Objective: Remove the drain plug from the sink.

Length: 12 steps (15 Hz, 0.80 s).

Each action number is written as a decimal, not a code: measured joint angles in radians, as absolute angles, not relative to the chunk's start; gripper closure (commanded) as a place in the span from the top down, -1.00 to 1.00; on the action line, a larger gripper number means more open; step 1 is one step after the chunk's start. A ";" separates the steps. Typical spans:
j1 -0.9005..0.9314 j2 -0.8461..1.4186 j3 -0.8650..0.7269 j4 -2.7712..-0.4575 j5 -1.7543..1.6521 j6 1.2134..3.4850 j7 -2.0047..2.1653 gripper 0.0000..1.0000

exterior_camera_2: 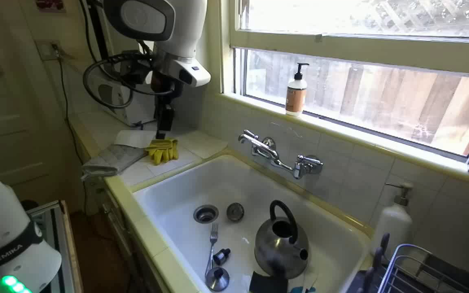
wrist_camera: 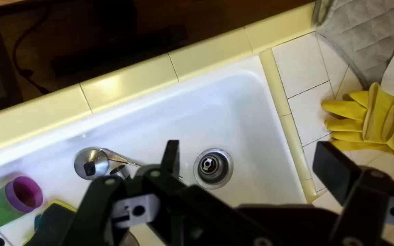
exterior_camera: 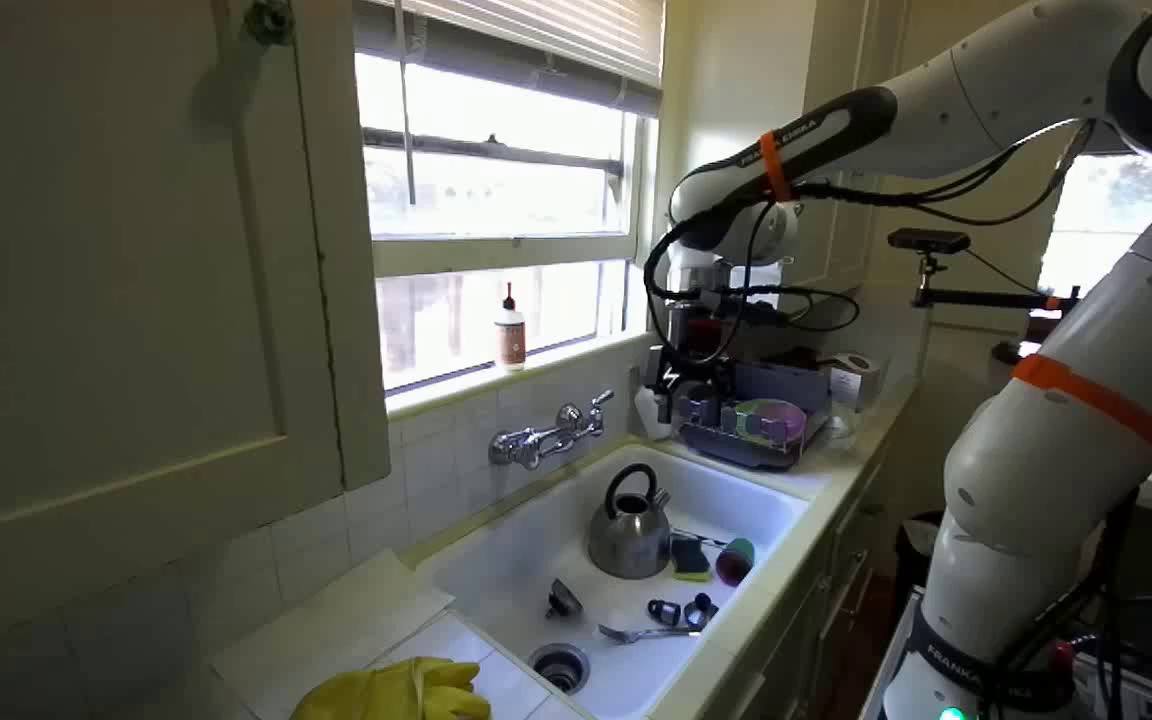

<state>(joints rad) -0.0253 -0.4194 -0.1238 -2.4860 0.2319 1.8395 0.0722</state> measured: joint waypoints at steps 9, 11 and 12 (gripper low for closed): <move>-0.030 -0.417 -0.117 -2.486 0.232 1.841 0.075 1.00; -0.044 -0.391 -0.097 -2.495 0.232 1.901 0.123 1.00; -0.048 -0.365 -0.085 -2.503 0.232 1.956 0.151 1.00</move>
